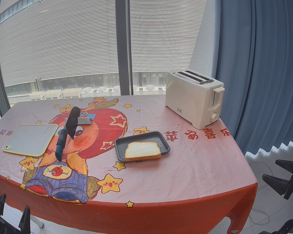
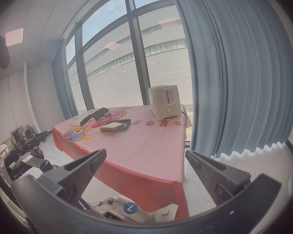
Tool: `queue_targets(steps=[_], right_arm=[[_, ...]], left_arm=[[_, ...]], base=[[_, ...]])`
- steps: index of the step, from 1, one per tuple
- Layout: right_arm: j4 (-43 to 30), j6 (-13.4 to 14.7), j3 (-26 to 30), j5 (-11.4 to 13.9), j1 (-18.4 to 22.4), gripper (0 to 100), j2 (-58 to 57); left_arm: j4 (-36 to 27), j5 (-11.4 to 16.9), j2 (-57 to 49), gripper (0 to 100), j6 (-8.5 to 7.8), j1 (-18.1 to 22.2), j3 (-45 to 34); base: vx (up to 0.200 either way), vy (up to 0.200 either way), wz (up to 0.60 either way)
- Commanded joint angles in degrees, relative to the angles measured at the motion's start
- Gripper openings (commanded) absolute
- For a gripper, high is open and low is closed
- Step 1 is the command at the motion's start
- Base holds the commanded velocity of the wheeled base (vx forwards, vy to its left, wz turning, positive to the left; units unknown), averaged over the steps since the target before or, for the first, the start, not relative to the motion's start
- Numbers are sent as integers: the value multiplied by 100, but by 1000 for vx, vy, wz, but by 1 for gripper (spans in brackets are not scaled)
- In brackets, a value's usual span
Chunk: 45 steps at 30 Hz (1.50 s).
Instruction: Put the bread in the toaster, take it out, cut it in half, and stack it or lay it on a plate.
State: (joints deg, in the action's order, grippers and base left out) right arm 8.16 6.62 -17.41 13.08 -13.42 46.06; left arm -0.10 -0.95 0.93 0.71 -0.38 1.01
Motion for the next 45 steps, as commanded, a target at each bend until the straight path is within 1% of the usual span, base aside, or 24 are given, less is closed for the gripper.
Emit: queue_targets(steps=[1, 4, 6, 12, 13, 14, 16, 17, 18, 19, 20, 24, 27, 29, 31, 33, 34, 35, 36, 37, 38, 39, 43, 45], right_arm=[[2, 120, 1, 2, -178, 100, 132], [11, 366, -17, 2, -310, 100, 237], [37, 586, -26, 10, -372, 100, 334], [441, 1201, -43, 2, -574, 100, 589], [441, 1201, -43, 2, -574, 100, 589], [538, 1439, -43, 2, -679, 100, 677], [608, 1632, -43, 2, -767, 100, 756], [626, 1667, -43, 10, -794, 100, 765], [670, 1825, -43, 10, -855, 100, 826], [687, 1913, -43, 10, -881, 100, 852], [687, 1940, -43, 10, -890, 100, 861], [872, 2414, -43, 28, -943, 100, 1063], [969, 2555, -35, 37, -969, 100, 1125], [1013, 2731, -35, 37, -1075, 100, 1169], [1013, 2801, -35, 37, -1119, 100, 1178], [1013, 2977, -35, 37, -1242, 100, 1178], [1013, 2994, -35, 37, -1259, 100, 1178], [1013, 3135, -43, 37, -1338, 100, 1178], [1013, 3135, -43, 37, -1338, 100, 1178], [1021, 3249, -61, 45, -1391, 100, 1178], [1021, 3249, -61, 45, -1391, 100, 1178], [1021, 3443, -114, 45, -1497, 100, 1178], [1013, 3944, -202, 45, -1672, 100, 1186], [1013, 4278, -316, 133, -1769, 100, 1186]], left_arm=[[1, -2, -66, 100, 0, 3, -101], [1, -2, -66, 100, 8, 3, -101], [1, -2, -66, 100, 8, 3, -101], [1, -2, -66, 100, 0, 3, -101], [1, -2, -66, 100, 0, 3, -101], [1, -2, -66, 100, 0, 3, -101], [1, -2, -66, 100, 8, 3, -101], [1, -2, -75, 100, 0, 3, -101], [1, -2, -66, 100, 0, 3, -101], [1, -2, -75, 100, 0, 3, -101], [1, -2, -66, 100, 0, 3, -101], [1, -2, -66, 100, 8, 3, -101], [1, -2, -66, 100, 8, 3, -101], [1, -2, -66, 100, 8, 3, -101], [1, -2, -66, 100, 0, 3, -101], [1, -2, -66, 100, 0, 3, -101], [1, -2, -66, 100, 0, 3, -101], [1, -2, -75, 100, 0, 3, -101], [1, -2, -75, 100, 0, 3, -101], [1, -2, -66, 100, 0, 3, -101], [1, -2, -66, 100, 0, 3, -101], [1, -2, -66, 100, 8, 3, -101], [1, -2, -66, 100, 8, 3, -101], [1, -2, -66, 100, 8, 3, -101]], base=[[0, 0, 0], [0, 0, 0], [0, 0, 0], [0, 0, 0], [0, 0, 0], [0, 0, 0], [0, 0, 0], [0, 0, 0], [0, 0, 0], [0, 0, 0], [0, 0, 0], [0, 0, 0], [0, 0, 0], [0, 0, 0], [0, 0, 0], [0, 0, 0], [0, 0, 0], [0, 0, 0], [0, 0, 0], [0, 0, 0], [0, 0, 0], [0, 0, 0], [0, 0, 0], [0, 0, 0]])
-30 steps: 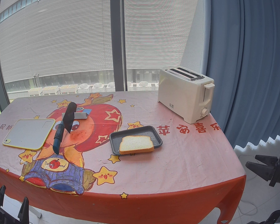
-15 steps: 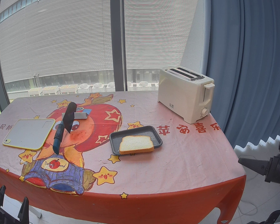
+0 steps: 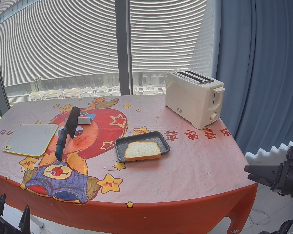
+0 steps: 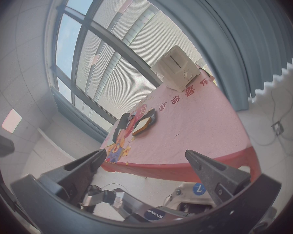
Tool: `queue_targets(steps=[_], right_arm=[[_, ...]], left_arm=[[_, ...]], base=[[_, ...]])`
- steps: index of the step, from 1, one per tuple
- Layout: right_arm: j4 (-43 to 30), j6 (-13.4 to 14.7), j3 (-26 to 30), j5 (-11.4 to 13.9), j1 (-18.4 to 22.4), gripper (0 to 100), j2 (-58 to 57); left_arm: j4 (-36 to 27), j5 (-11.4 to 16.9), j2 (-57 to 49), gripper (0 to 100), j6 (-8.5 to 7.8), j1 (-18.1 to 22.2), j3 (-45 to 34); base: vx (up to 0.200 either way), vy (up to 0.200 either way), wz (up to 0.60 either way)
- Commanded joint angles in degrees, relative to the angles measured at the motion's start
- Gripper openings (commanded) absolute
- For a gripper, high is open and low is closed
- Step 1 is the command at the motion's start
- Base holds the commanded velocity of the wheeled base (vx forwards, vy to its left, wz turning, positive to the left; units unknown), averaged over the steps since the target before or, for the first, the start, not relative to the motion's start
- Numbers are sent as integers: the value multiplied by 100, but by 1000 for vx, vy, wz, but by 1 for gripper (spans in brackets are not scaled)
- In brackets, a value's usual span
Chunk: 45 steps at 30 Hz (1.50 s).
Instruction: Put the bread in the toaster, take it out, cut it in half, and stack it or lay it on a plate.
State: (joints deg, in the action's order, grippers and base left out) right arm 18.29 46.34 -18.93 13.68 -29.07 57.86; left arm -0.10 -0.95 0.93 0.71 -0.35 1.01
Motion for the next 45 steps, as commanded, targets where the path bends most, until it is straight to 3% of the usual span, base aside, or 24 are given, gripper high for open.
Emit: queue_targets(steps=[1, 2, 3, 4, 6, 10, 13, 17, 25, 27, 30, 34, 39, 45], right_arm=[[0, 508, -234, 135, -230, 100, 24], [0, 605, -269, 162, -239, 100, 41], [0, 983, -374, 311, -248, 100, 77], [0, 1079, -401, 372, -248, 100, 85], [0, 1150, -401, 425, -248, 100, 85], [0, 1334, -366, 777, -257, 100, 85], [0, 1545, -427, 847, -265, 100, 94], [8, 1844, -559, 847, -432, 100, 367], [149, 1985, -700, 786, -933, 100, 701], [448, 2248, -717, 794, -1030, 100, 894], [747, 2398, -805, 786, -1056, 100, 1184], [1142, 2749, -998, 619, -1487, 100, 1624], [1379, 3470, -981, 469, -1795, 100, 1729], [1423, 3567, -1007, 460, -1707, 100, 1703]], left_arm=[[1, -2, -66, 100, 0, 0, -101], [1, -2, -66, 100, 8, 0, -101], [1, -2, -66, 100, 0, 0, -101], [1, -2, -66, 100, 8, 0, -101], [1, -2, -66, 100, 0, 0, -101], [1, -2, -66, 100, 0, 0, -101], [1, -2, -66, 100, 8, 0, -101], [1, -2, -66, 100, 8, 0, -101], [1, -2, -66, 100, 8, 0, -101], [1, -2, -66, 100, 0, 0, -101], [1, -2, -66, 100, 0, 0, -101], [1, -2, -75, 100, 8, 0, -101], [1, -2, -66, 100, 0, 0, -101], [1, -2, -66, 100, 0, 0, -101]], base=[[0, 0, 0], [0, 0, 0], [0, 0, 0], [0, 0, 0], [0, 0, 0], [0, 0, 0], [0, 0, 0], [0, 0, 0], [0, 0, 0], [0, 0, 0], [0, 0, 0], [0, 0, 0], [0, 0, 0], [0, 0, 0]])
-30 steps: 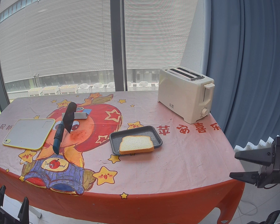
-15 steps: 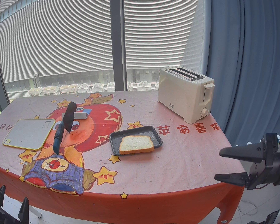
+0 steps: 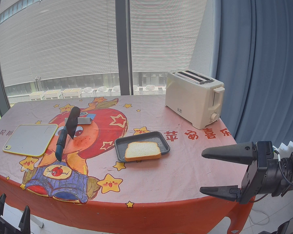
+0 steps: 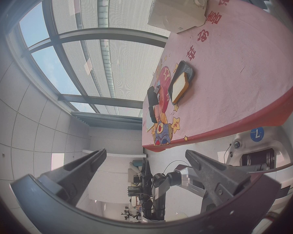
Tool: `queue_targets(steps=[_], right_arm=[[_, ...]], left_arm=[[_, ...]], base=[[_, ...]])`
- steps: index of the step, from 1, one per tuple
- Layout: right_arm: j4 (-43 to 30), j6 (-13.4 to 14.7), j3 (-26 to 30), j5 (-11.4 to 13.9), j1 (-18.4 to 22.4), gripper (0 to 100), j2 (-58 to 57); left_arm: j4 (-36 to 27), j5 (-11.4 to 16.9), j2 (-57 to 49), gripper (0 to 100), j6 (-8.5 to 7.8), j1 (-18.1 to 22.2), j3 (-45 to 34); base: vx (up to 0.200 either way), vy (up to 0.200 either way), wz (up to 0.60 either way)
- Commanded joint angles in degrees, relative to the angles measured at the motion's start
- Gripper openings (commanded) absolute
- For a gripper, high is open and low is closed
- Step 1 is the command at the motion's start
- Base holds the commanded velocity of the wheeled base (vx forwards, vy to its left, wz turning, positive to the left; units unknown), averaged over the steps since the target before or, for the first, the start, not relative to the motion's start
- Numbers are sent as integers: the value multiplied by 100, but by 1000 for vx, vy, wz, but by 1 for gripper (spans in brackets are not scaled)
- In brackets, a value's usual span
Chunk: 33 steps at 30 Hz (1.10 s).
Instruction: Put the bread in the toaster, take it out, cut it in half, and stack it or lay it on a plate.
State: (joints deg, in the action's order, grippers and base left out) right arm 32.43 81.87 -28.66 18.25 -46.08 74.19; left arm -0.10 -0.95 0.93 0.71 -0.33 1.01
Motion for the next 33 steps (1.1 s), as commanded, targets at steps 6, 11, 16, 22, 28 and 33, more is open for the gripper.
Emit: queue_targets(steps=[6, 11, 16, 22, 28, 33], right_arm=[[9, 145, 1, 3, -173, 100, 78], [97, 180, 62, 3, -147, 100, 175], [607, 189, 308, -23, -120, 100, 315], [1099, 189, 379, -120, -112, 100, 763], [1398, 180, 317, -146, -103, 100, 1080], [1688, 180, 282, -164, -68, 100, 1238]], left_arm=[[1, -2, -66, 100, 0, -2, -101], [1, -2, -66, 100, 0, -2, -101], [1, -2, -66, 100, 8, -2, -101], [1, -2, -66, 100, 8, -2, -101], [1, -2, -66, 100, 0, -2, -101], [1, -2, -66, 100, 0, -2, -101]], base=[[0, 0, 0], [0, 0, 0], [0, 0, 0], [0, 0, 0], [0, 0, 0], [0, 0, 0]])
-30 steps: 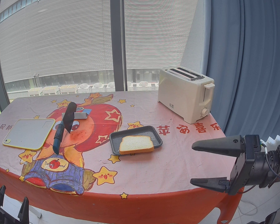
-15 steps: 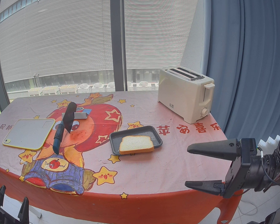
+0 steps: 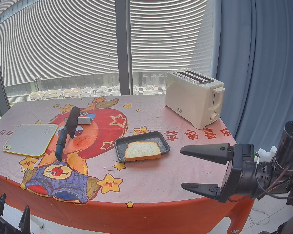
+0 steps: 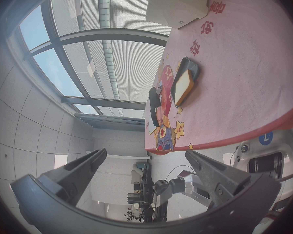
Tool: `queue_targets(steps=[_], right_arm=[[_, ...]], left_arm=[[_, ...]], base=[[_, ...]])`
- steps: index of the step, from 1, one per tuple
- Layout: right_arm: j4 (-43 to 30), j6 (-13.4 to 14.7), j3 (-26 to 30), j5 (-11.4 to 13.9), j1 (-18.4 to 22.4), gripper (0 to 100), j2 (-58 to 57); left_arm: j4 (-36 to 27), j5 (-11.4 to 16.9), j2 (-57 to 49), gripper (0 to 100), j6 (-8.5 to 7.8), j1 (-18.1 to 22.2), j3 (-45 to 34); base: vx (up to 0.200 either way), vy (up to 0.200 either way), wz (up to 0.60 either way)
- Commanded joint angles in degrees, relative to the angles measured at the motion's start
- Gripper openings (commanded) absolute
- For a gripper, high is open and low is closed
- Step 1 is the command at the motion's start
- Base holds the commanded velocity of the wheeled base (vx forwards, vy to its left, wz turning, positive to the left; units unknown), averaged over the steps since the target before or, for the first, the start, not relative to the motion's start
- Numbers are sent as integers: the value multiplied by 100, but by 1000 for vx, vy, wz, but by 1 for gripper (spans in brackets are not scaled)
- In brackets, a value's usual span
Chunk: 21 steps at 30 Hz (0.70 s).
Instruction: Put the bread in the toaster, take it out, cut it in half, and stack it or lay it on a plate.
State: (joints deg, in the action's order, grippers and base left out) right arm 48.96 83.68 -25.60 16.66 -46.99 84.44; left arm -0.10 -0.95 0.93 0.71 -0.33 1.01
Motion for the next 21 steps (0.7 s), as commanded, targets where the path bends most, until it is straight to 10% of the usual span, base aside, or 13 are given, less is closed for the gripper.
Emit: queue_targets(steps=[1, 21], right_arm=[[44, 0, -50, 3, 24, 100, 292], [53, -27, -1026, 21, 235, 100, 1733]], left_arm=[[1, -2, -66, 100, 0, -2, -101], [1, -2, -75, 100, 0, -2, -101]], base=[[0, 0, 0], [0, 0, 0]])
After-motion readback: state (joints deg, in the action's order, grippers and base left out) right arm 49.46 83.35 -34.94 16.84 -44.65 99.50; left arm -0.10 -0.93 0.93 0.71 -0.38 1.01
